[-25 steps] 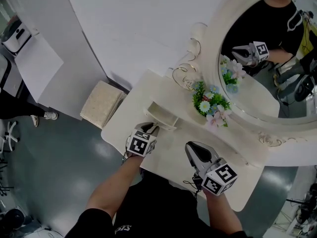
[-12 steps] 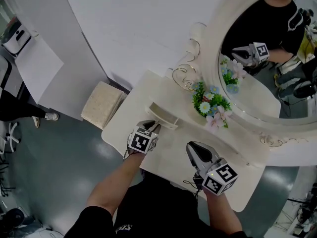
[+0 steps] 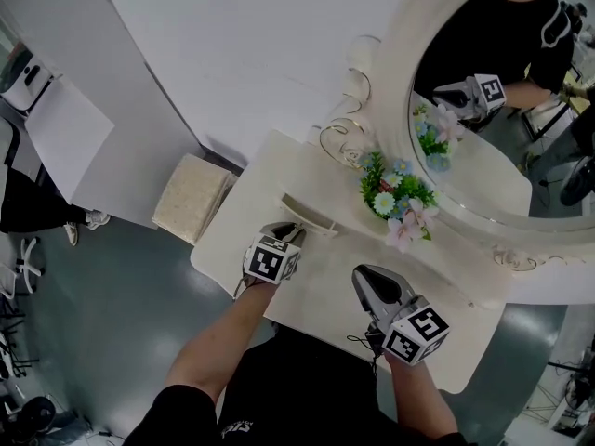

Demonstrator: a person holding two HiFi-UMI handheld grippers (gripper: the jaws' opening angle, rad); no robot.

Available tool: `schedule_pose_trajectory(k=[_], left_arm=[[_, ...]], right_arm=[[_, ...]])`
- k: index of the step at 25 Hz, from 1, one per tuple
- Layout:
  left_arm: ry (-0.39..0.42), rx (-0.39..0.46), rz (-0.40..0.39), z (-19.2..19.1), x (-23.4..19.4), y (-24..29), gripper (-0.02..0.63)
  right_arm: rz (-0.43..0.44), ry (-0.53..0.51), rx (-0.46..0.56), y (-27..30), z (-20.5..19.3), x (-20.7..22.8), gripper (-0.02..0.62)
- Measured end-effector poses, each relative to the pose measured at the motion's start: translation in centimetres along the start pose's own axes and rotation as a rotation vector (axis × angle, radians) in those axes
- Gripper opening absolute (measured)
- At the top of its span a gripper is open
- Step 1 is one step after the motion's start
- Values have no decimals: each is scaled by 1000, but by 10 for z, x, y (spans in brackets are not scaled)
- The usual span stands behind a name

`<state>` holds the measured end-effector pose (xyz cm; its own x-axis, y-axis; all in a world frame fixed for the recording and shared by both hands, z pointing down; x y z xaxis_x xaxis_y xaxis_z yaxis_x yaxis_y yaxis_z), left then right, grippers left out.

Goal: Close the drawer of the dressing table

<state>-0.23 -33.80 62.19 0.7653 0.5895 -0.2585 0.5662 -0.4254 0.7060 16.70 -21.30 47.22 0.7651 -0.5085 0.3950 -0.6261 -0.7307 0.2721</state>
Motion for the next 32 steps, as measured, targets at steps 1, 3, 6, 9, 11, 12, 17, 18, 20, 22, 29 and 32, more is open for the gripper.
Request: schedule_pose_trajectory(k=[1, 3, 6, 9, 11, 12, 17, 18, 20, 22, 29, 32], left_arm=[[2, 0, -2, 2, -1, 2, 98], [8, 1, -5, 5, -2, 5, 98], [14, 2, -7, 10, -3, 10, 98], [20, 2, -9, 14, -3, 14, 98], [24, 0, -12, 17, -3, 16, 97], [25, 1, -13, 18, -3, 16, 97], [25, 5, -17, 23, -3, 20, 97], [25, 5, -18, 24, -3, 21, 97], [25, 5, -21, 25, -3, 23, 97], [26, 5, -24, 27, -3, 25, 97], [29, 3, -30, 34, -3, 31, 97], [29, 5, -25, 33, -3, 32, 97]], right_arm=[[-4, 1, 0, 0, 0, 1, 32], [-11, 2, 0, 0, 2, 4, 32], [-21, -4, -4, -2, 4, 10, 32], [-35, -3, -6, -5, 5, 15, 32], [-44, -1, -2, -6, 5, 17, 32], [-47, 0, -1, -7, 5, 17, 32], [-55, 7, 4, -8, 3, 17, 32], [-58, 8, 5, -9, 3, 17, 32], [-64, 11, 5, -11, 2, 18, 32], [-72, 14, 5, -13, 1, 18, 32], [-103, 30, 5, -24, -6, 19, 32], [-114, 38, 7, -29, -11, 20, 32]])
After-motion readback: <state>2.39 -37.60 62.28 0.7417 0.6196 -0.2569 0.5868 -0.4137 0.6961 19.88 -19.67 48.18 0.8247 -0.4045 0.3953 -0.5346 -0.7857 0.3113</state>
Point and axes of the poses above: the fingertips, and each gripper's own axes: y forward along the fingers, x to its right, z out of its top, the point moved 6 cm from there along -y, backward along the fingers, and after that the axes turned 2 degrees about -y, right-handed, at the moved point
